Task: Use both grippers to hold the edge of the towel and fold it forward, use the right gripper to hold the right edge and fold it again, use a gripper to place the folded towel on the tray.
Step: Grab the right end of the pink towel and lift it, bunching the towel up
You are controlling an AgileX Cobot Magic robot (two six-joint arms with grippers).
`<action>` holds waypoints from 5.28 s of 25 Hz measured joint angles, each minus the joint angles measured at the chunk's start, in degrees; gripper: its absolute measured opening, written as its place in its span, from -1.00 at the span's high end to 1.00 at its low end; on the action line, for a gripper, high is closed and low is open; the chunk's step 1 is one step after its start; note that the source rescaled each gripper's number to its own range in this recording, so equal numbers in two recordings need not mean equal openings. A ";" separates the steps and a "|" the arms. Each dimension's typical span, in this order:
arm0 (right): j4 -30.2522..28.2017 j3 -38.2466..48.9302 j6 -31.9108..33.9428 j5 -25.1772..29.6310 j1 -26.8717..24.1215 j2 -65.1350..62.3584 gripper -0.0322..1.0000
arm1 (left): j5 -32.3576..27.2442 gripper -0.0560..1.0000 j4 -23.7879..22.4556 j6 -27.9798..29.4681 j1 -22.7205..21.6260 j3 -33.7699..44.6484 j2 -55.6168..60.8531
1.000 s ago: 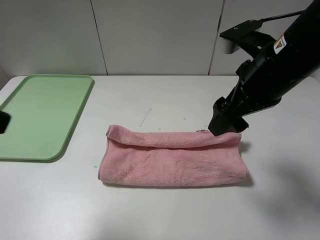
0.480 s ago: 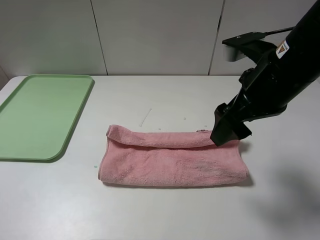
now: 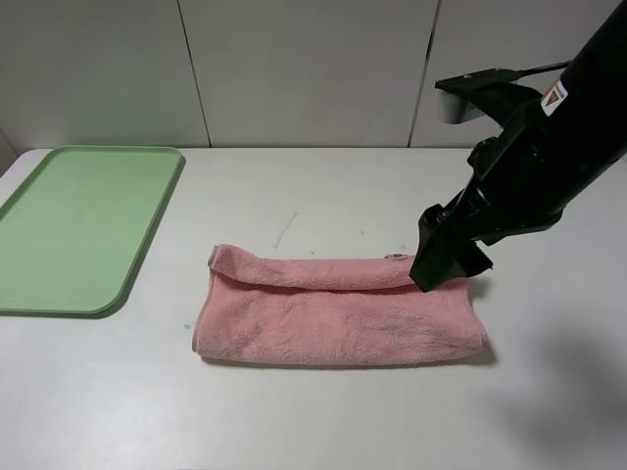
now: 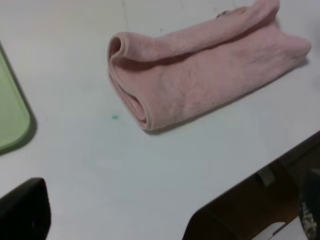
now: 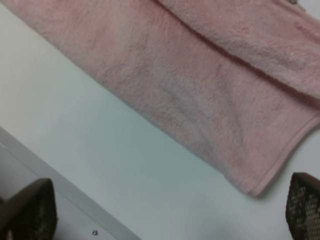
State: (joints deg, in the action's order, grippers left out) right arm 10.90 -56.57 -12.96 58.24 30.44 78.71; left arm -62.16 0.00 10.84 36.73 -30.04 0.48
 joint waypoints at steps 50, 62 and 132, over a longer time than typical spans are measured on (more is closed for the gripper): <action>-3.98 0.00 24.83 -9.40 0.00 0.52 -1.00 | 1.22 -1.00 -0.89 0.22 -41.85 2.01 0.00; -9.17 0.06 25.30 -9.98 0.00 10.28 -1.00 | 1.43 -1.00 -0.89 0.22 -41.85 2.01 0.00; -14.75 5.11 20.47 -18.44 -9.45 22.96 0.72 | 1.60 -1.00 -0.89 0.22 -41.85 2.01 0.00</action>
State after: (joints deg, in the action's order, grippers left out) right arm -3.85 -51.46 7.51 39.80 20.99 101.67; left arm -60.57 -0.89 11.06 -5.13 -28.02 0.48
